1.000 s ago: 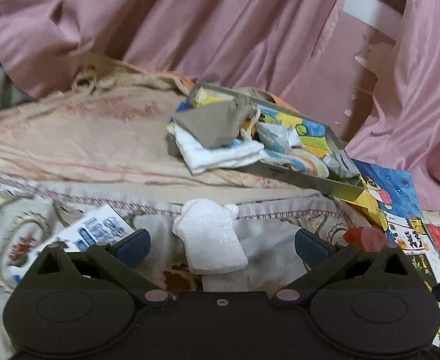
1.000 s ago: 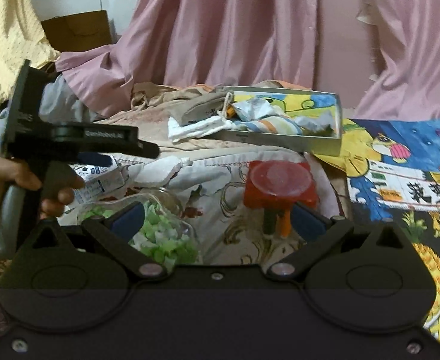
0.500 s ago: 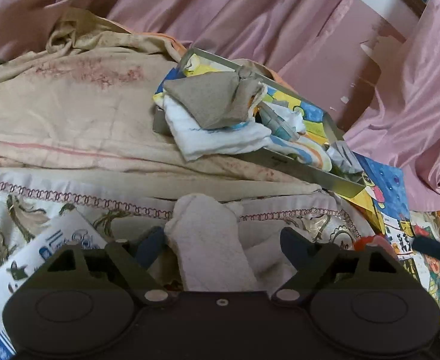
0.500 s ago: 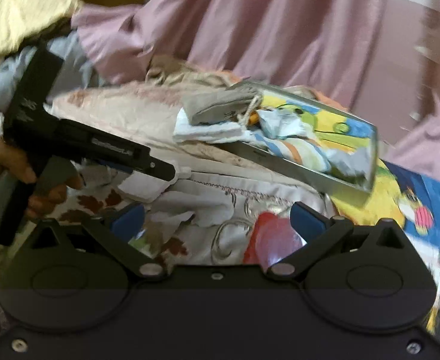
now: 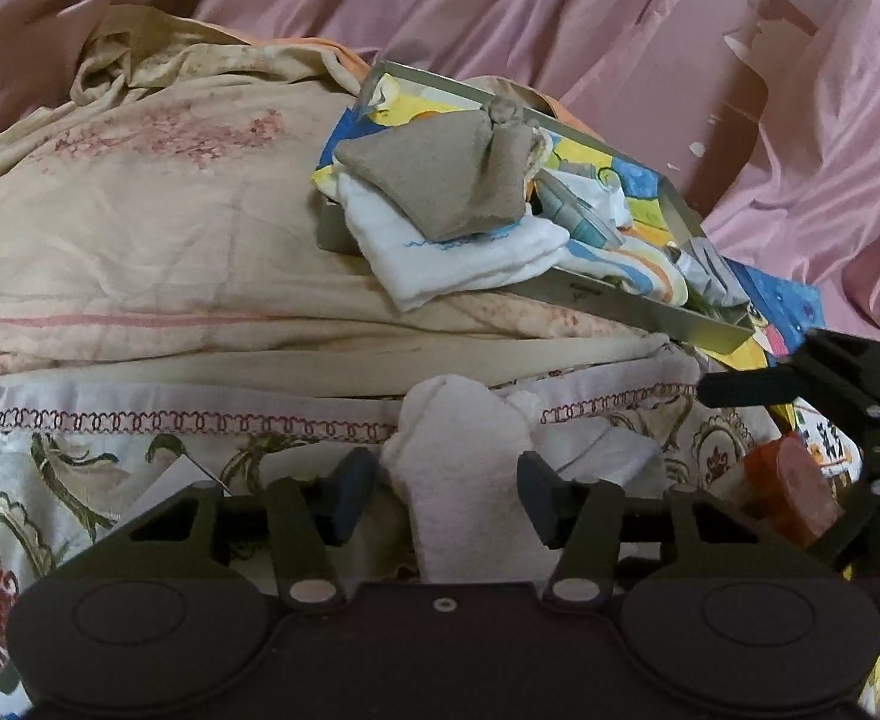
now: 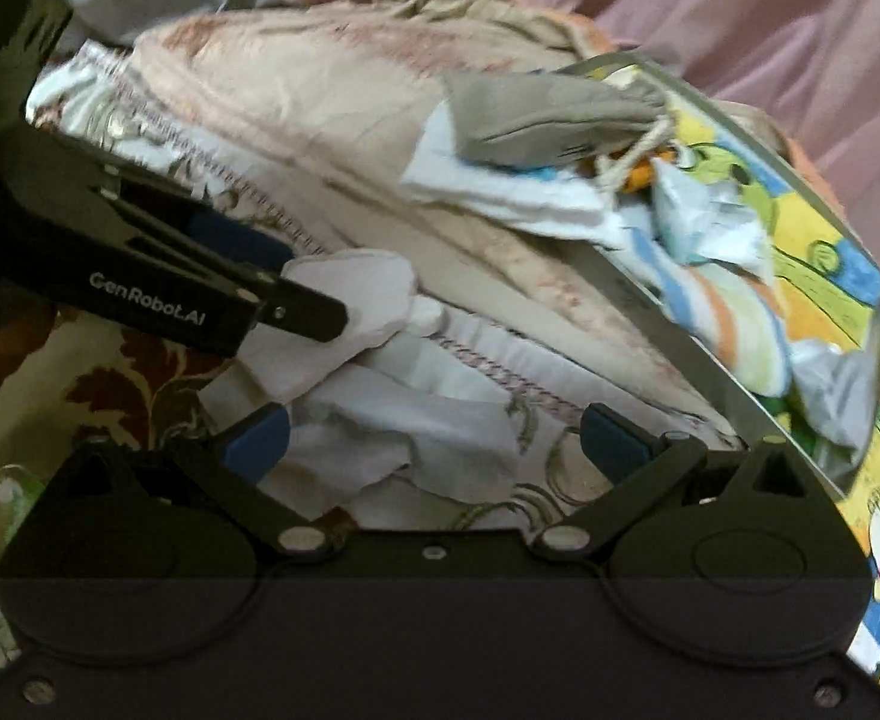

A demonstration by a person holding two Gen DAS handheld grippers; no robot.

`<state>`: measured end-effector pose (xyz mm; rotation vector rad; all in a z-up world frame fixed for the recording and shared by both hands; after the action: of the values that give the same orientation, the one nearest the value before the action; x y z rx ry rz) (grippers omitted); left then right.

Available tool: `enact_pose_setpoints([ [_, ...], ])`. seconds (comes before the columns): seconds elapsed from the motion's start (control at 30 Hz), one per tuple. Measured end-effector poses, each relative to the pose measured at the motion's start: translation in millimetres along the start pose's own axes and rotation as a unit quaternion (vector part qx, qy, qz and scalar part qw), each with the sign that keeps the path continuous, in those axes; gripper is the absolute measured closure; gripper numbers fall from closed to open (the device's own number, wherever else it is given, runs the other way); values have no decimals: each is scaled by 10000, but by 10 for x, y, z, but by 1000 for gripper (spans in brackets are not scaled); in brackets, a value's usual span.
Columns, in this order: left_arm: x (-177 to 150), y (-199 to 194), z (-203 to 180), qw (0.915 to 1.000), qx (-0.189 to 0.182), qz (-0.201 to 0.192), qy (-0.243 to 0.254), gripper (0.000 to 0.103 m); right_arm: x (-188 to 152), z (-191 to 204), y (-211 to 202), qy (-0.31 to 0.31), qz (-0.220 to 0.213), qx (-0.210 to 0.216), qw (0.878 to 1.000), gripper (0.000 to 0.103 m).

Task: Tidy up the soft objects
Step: 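Grasp the white terry cloth with the left tool while the right tool grasps the thin white cloth beside it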

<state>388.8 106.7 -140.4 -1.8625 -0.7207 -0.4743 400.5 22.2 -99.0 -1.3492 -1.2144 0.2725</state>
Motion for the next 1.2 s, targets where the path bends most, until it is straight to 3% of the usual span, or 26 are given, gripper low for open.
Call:
enact_pose_setpoints([
  [0.1,-17,14,-31,9998,-35,94,177,45,19,50,119,-156,218,24,9996,1],
  [0.27,-23,10,-91,9994,-282,91,177,32,76,99,255,-213,322,51,9992,1],
  [0.37,-42,26,-128,9994,-249,82,245,26,88,140,310,-149,321,133,9993,1],
  [0.67,-55,91,-131,9989,43,119,457,33,-9,53,439,177,389,454,9981,15],
  [0.8,-42,95,-111,9990,29,128,436,35,-7,8,485,288,429,589,9969,26],
  [0.9,-11,83,-37,9993,68,124,345,49,-29,-21,480,360,444,660,9962,35],
  [1.03,51,52,87,9999,-54,112,-25,62,-36,-71,453,368,400,523,9972,58],
  [1.2,36,67,69,9999,-2,98,121,62,-16,-159,421,347,363,296,9983,85],
])
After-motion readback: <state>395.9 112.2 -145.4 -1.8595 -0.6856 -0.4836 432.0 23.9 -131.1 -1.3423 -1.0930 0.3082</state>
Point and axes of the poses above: each gripper's, at about its wrist camera, not at the fingertips, and y roughly the way its jaws point, z to its left, x to its top, the point moved 9 cm from there along y, roughly the way its jaws point, and after that the axes turned 4 degrees about -y, right-handed, at the moved point
